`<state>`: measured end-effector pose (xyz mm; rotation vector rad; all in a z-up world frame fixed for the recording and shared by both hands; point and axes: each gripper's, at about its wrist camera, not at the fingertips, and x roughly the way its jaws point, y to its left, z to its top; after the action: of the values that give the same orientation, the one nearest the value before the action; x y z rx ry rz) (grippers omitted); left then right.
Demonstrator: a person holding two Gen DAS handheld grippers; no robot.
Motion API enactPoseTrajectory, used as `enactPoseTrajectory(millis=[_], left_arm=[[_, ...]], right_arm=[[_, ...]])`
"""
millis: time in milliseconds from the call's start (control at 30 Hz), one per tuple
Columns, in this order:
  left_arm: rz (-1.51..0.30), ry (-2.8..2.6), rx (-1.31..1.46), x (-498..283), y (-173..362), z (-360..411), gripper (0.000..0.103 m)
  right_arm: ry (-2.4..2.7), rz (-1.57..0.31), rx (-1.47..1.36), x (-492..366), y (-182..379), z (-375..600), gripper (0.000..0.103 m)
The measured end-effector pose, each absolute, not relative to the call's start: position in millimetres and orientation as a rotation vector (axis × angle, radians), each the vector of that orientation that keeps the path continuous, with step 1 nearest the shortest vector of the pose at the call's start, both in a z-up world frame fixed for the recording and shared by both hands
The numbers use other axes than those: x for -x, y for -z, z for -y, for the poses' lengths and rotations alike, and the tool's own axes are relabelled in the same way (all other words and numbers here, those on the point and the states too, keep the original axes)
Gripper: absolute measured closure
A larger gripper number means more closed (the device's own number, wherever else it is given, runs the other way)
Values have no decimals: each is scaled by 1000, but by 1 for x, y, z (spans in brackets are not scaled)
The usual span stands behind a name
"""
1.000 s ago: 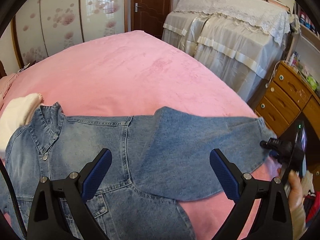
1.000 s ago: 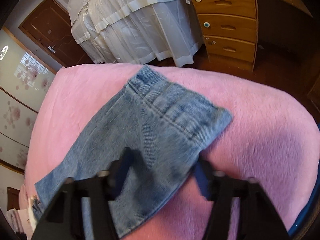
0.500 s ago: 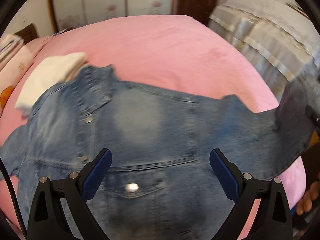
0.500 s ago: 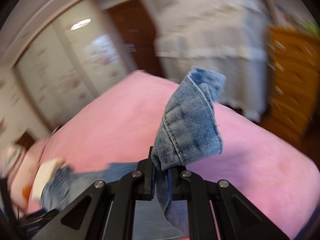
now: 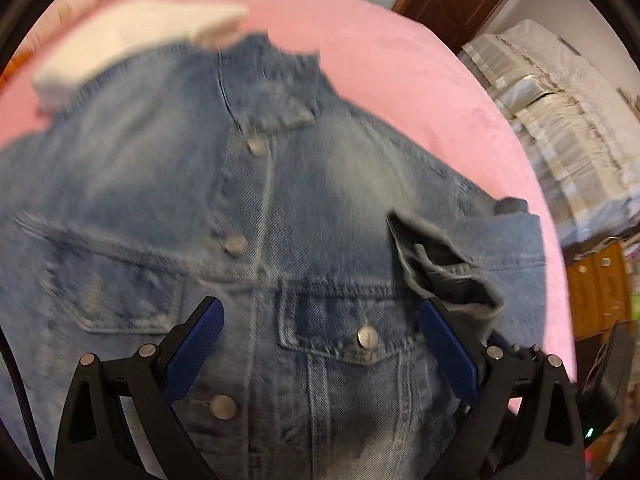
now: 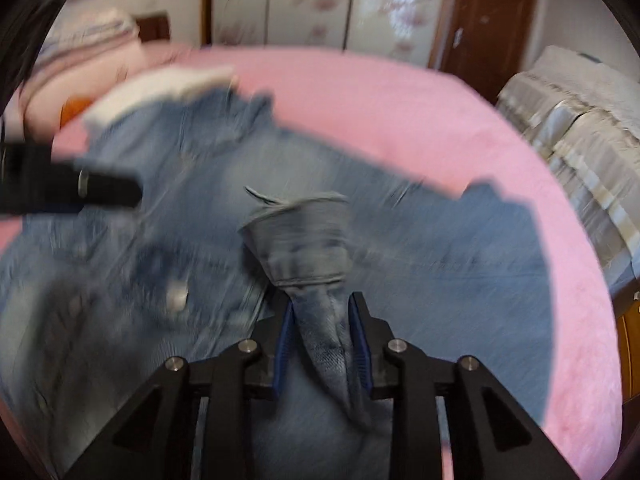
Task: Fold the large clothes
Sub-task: 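Grasp the sleeve cuff with the right tool and fold it across the jacket front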
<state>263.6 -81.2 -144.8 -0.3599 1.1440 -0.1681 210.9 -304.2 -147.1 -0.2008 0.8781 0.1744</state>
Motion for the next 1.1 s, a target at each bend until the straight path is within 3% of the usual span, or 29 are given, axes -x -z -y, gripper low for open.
enactPoseTrajectory(millis=[100, 133, 267, 400, 833, 1100], left_arm=[[-1172, 241, 438, -267, 161, 81, 5], [-1175, 270, 458, -269, 164, 84, 5], [-1175, 381, 507, -273, 172, 101, 6], [-1211, 450, 542, -277, 181, 119, 16], [-1187, 564, 635, -275, 193, 123, 17], [-1184, 670, 784, -288, 212, 105, 29]], right_arm=[[-169, -867, 179, -189, 145, 311, 51], [-166, -858, 172, -181, 143, 314, 49], [-159, -847, 139, -156, 134, 310, 48], [-167, -848, 59, -143, 131, 317, 48], [-160, -857, -55, -140, 124, 327, 48], [-133, -860, -138, -134, 128, 342, 48]])
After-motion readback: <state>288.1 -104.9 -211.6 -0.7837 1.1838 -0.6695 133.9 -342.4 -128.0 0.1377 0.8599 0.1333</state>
